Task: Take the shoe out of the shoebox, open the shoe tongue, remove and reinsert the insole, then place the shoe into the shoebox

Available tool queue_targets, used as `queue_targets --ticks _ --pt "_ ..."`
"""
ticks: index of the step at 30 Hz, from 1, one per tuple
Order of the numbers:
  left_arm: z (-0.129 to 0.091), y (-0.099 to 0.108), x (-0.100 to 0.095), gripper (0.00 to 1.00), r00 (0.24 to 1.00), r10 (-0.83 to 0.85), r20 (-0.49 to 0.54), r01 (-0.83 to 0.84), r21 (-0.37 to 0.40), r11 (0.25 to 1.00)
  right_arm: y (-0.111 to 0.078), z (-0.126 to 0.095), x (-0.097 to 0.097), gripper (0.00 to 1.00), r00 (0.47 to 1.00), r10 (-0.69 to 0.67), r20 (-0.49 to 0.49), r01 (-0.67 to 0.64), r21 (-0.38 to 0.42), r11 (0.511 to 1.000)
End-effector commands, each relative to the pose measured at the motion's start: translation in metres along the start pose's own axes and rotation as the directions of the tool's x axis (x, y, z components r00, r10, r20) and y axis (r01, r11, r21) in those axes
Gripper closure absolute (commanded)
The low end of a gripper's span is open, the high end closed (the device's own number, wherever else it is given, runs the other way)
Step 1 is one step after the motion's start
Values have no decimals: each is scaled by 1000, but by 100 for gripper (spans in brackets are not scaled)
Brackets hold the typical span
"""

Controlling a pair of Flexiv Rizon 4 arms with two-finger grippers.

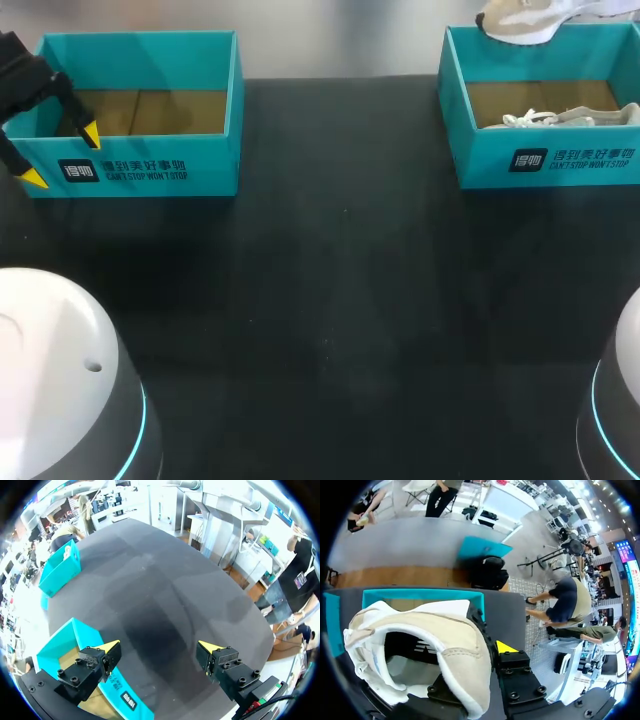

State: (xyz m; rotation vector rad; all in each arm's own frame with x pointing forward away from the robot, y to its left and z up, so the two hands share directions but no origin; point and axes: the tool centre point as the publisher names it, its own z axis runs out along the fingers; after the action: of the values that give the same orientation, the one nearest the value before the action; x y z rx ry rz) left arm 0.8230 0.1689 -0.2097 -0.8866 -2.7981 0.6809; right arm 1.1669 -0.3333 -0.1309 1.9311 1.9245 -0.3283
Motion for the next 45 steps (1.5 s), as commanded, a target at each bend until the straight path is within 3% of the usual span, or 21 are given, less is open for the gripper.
queue_targets --ticks 1,10,27,45 --pt "-1 1 0 0 1000 1 -4 -1 -1 1000 -13 11 7 100 1000 23 -16 -24 -17 1000" --pt "-1 1 0 0 1000 1 -4 -1 -1 1000 -29 32 6 100 996 87 -36 -87 -2 996" --pt "-1 1 0 0 1000 1 -4 -1 -1 1000 -31 36 9 100 993 100 -57 -99 11 995" --pt "-1 1 0 0 1000 1 -4 -1 -1 1000 -46 72 25 100 982 184 -40 -181 79 980"
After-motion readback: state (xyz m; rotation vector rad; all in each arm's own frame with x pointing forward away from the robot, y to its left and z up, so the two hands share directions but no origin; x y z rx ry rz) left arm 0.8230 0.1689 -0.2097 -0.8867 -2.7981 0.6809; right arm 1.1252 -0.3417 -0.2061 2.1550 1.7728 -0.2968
